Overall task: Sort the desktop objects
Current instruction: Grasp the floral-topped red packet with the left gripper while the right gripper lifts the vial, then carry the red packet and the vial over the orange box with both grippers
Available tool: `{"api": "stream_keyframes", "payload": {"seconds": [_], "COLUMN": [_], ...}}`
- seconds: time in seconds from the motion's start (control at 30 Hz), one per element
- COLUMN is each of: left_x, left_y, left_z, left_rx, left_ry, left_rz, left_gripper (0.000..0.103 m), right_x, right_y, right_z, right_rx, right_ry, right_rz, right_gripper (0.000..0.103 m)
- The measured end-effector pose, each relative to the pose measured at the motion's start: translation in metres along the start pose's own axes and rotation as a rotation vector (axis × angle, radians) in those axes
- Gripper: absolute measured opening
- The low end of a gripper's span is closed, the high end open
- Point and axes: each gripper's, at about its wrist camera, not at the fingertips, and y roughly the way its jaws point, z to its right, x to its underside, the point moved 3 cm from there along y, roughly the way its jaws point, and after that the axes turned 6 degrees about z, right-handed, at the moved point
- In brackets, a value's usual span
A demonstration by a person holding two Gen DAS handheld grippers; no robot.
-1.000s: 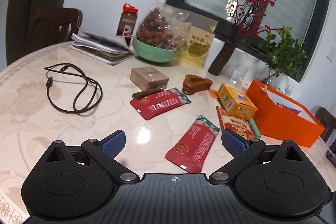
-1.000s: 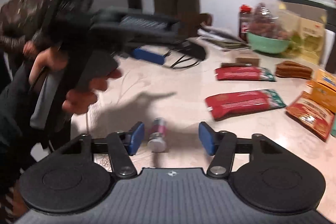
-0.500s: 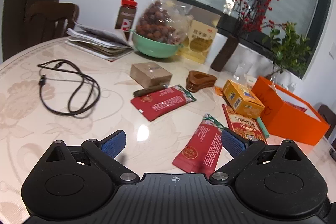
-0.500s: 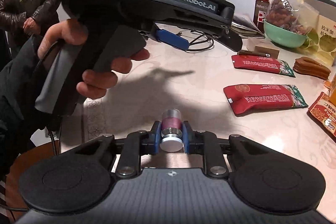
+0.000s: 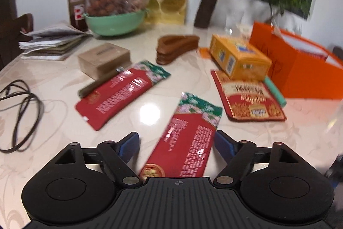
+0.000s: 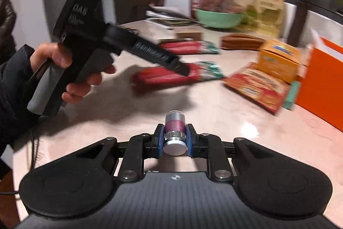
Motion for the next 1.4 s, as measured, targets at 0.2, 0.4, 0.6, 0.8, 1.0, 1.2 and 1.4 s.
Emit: {"api": "stream_keyframes", "payload": {"seconds": [0.2, 0.4, 0.6, 0.8, 1.0, 1.2, 1.4], "left_x": [0.001, 0.000, -0.005, -0.022, -0.063, -0.106, -0.141], "left_y": [0.005, 0.002, -0.007, -0.037, -0.060, -0.045, -0.004], "left_z": [0.022, 0.031, 0.022, 0.032, 0.080, 0.148, 0.218], "left_rx": [-0.029, -0.038, 0.010, 0.073, 0.182, 0.268, 0.345], "left_ry": [0.120, 0.138, 0.015, -0.038, -0.043, -0.026, -0.015], "left_rz": [0.000, 0.000, 0.015, 0.086, 0.176, 0.218, 0.209], "left_gripper": [0.059, 0.046, 0.038, 0.038, 0.038, 0.039, 0.039], "right_x": [-0.002, -0.003, -0.006, -0.012, -0.028, -0.051, -0.064], "right_y": [-0.007, -0.011, -0.019, -0.032, -0.059, -0.097, -0.129], "right_z": [0.026, 0.034, 0.037, 0.043, 0.065, 0.113, 0.187], "right_rx": [0.047, 0.055, 0.060, 0.072, 0.127, 0.230, 0.387], "right_ry": [0.047, 0.066, 0.069, 0.070, 0.077, 0.087, 0.139], "right_rz": [0.027, 0.046, 0.066, 0.097, 0.168, 0.242, 0.277], "right_gripper": [0.024, 0.024, 0.024, 0.024, 0.024, 0.024, 0.024]}}
